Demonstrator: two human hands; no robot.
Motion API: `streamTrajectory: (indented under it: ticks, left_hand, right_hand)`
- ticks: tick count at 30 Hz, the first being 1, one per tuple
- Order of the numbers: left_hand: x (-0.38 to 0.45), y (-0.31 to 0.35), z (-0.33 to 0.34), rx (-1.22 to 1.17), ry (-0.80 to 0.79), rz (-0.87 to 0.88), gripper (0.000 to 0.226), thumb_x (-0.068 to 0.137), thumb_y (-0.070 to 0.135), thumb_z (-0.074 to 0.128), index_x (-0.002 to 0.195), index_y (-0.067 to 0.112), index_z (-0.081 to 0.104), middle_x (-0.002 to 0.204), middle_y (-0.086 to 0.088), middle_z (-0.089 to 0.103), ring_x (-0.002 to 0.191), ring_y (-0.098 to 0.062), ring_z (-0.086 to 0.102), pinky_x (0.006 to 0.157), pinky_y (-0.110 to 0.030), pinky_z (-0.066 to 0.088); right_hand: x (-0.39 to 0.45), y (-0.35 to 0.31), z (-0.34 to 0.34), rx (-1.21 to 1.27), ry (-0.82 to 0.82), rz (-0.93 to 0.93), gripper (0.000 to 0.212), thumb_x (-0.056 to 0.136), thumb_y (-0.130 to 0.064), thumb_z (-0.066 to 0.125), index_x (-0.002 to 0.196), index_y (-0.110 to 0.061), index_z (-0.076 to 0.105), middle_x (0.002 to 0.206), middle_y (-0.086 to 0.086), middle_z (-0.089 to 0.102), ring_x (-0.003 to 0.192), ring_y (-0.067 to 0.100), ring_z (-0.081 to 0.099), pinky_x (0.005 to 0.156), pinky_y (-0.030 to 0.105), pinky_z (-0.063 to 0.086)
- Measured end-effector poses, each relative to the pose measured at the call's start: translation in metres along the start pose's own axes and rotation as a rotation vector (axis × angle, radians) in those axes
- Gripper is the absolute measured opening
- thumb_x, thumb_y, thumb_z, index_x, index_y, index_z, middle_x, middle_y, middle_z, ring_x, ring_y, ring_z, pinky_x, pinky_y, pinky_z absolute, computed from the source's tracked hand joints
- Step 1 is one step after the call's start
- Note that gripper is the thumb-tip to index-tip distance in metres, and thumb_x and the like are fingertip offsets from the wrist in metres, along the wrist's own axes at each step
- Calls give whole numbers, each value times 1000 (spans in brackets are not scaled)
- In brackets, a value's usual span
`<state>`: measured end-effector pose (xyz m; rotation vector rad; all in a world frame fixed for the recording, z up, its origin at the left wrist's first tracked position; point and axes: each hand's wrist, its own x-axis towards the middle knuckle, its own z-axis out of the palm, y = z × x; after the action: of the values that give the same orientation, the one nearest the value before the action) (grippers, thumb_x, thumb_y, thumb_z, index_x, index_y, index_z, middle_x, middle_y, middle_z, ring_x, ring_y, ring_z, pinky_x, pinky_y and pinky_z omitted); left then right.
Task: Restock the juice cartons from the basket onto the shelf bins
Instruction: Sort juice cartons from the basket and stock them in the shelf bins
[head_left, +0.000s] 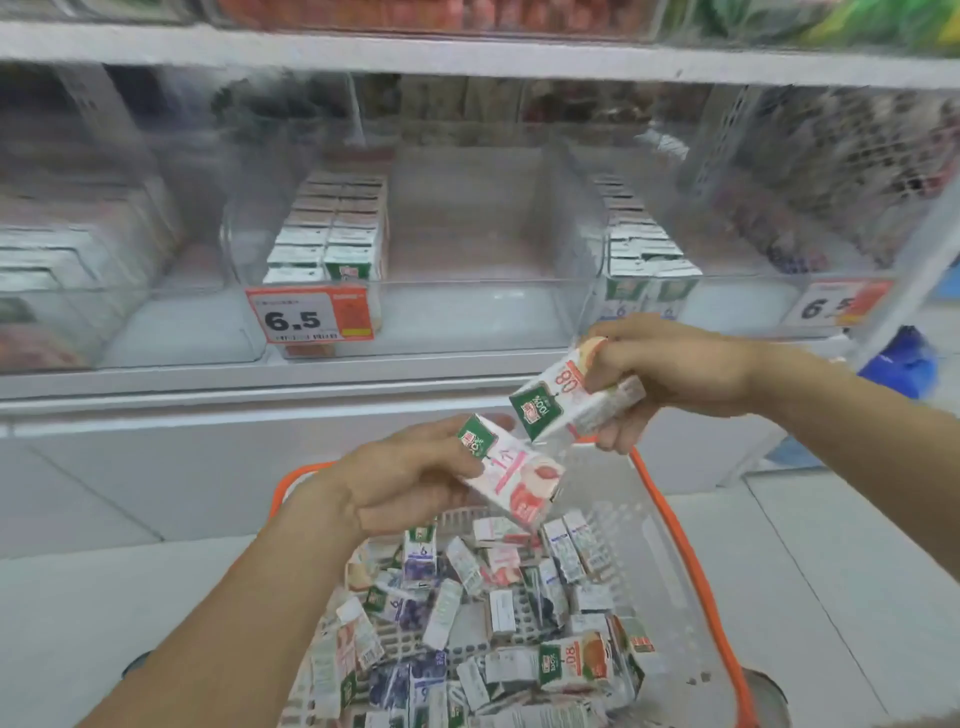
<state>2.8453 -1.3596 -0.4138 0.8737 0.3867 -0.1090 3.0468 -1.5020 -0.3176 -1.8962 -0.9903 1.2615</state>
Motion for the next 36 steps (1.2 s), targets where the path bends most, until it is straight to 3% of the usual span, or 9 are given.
streamTrajectory:
  ticks: [3, 7, 12, 15, 21, 24, 27, 32, 36]
  left_hand:
    - [-12, 19, 35, 21, -1, 42, 39, 71, 5, 69, 110, 6, 73, 113, -17, 68, 90, -23, 69, 87, -37, 56]
    - [-22, 37, 62, 74, 196, 57, 25, 77, 32, 69, 91, 14, 78, 77, -6, 73, 60, -14, 67, 60, -26, 58]
    - [-40, 68, 64, 283, 285, 10, 39, 77, 35, 68, 108, 11, 71, 84, -12, 74, 64, -17, 70, 54, -26, 55]
    - [-56, 82, 57, 456, 296, -6, 48, 74, 34, 72, 114, 7, 70, 101, -19, 73, 66, -16, 70, 58, -26, 58]
    - [-81, 95, 37, 897, 281, -41, 20, 73, 30, 79, 83, 13, 73, 72, -3, 73, 57, -12, 63, 51, -19, 46]
    - [-82, 93, 30, 1080, 235, -68, 20, 76, 32, 82, 82, 16, 73, 71, 7, 71, 62, -6, 62, 57, -18, 44]
    - [-80, 96, 25, 1183, 215, -102, 27, 75, 40, 83, 86, 17, 75, 74, 9, 70, 61, -2, 59, 59, -19, 42]
    - [-85, 108, 4, 1118, 270, -77, 29, 71, 45, 83, 91, 24, 78, 91, 5, 76, 86, -10, 70, 83, -29, 53]
    - [-99, 116, -16, 1001, 329, -45, 35, 74, 33, 83, 103, 16, 75, 103, -7, 75, 96, -19, 72, 95, -38, 54]
  right_hand:
    - [-9, 0, 2, 130, 79, -99, 35, 71, -21, 60, 97, 2, 57, 77, 22, 70, 57, 33, 66, 48, 30, 51]
    - [-10, -4, 16, 262, 131, -202, 34, 74, -26, 62, 98, -2, 61, 86, 19, 72, 58, 29, 65, 51, 31, 43]
    - [-14, -12, 27, 281, 156, -230, 58, 68, -27, 82, 112, -2, 54, 94, 18, 75, 73, 28, 69, 57, 32, 48]
    - [-17, -20, 35, 290, 124, -236, 46, 71, -30, 76, 103, -6, 55, 92, 20, 74, 76, 29, 70, 61, 35, 49]
    - [-12, -24, 50, -16, -83, -193, 30, 80, -30, 81, 92, -11, 62, 91, 14, 72, 73, 15, 60, 66, 35, 43]
    - [-1, -27, 64, -96, -128, -205, 42, 77, -28, 82, 110, -13, 62, 93, 3, 71, 77, 12, 60, 70, 38, 42]
    - [10, -33, 72, -78, -172, -241, 37, 82, -13, 79, 116, -14, 62, 96, 13, 70, 79, 22, 62, 68, 40, 47]
    - [30, -42, 73, -93, -141, -278, 33, 75, 4, 81, 102, -4, 65, 73, 6, 67, 62, 21, 61, 63, 31, 51]
    - [43, -59, 62, -47, 63, -314, 32, 68, 17, 78, 91, 0, 64, 70, 11, 67, 58, 21, 64, 57, 30, 55]
